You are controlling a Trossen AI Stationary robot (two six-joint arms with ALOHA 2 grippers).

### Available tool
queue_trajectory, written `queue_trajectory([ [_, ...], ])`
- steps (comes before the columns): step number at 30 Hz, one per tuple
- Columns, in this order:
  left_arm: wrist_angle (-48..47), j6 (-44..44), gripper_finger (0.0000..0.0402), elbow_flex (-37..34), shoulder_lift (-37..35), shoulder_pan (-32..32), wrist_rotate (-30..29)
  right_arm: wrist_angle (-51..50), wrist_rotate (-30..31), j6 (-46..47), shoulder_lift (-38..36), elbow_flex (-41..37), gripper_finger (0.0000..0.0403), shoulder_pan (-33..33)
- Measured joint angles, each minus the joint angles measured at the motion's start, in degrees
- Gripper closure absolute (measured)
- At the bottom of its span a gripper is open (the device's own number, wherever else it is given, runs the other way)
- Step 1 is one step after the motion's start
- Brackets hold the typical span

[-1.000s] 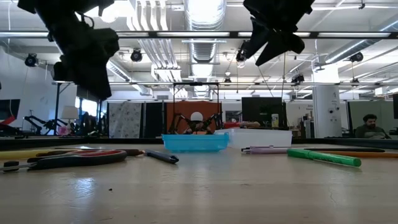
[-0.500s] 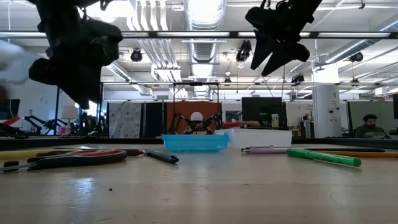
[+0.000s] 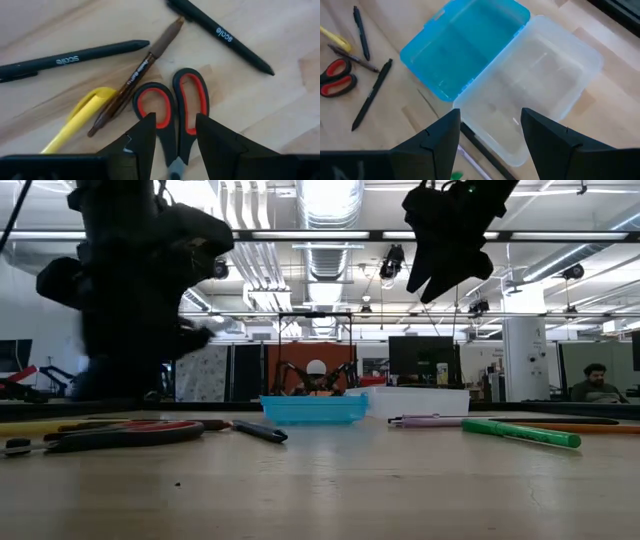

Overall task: Pick & place school supplies into a supply box
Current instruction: Put the black scissors into the supply box

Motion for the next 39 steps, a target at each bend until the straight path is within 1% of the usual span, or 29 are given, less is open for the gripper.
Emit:
queue_trajectory([
  [7,0.19,1.34,0.0277,1.44,7.11,-0.26,0.53,-0.81,-0.22,3.09,0.0,-0.02,0.0199,-0.01],
  [11,1.2,1.52,0.0272,2.74,10.15,-0.33,0.14,-2.47,-3.05,3.69,0.0,-0.02,0.0199,0.0],
  [15,1.42,2.36,0.0258,4.67,11.56,-0.33,-1.38,-4.94,-3.16,4.02,-0.02,-0.02,0.0199,0.28],
  [18,1.09,2.66,0.0251,4.6,11.97,-0.31,-1.36,-6.18,-3.13,4.37,-0.02,-0.02,0.0199,0.26],
  [31,0.6,2.44,0.025,3.71,14.11,-0.22,0.26,-6.01,-2.65,3.79,-0.02,-0.02,0.0199,0.22],
  [35,0.7,3.27,0.0262,3.71,14.44,-0.17,0.26,-5.92,-2.53,3.0,-0.02,-0.02,0.0199,0.22],
  [39,0.89,4.67,0.0295,3.68,14.55,0.39,0.66,-5.9,-2.49,2.66,-0.02,-0.02,0.0199,0.22],
])
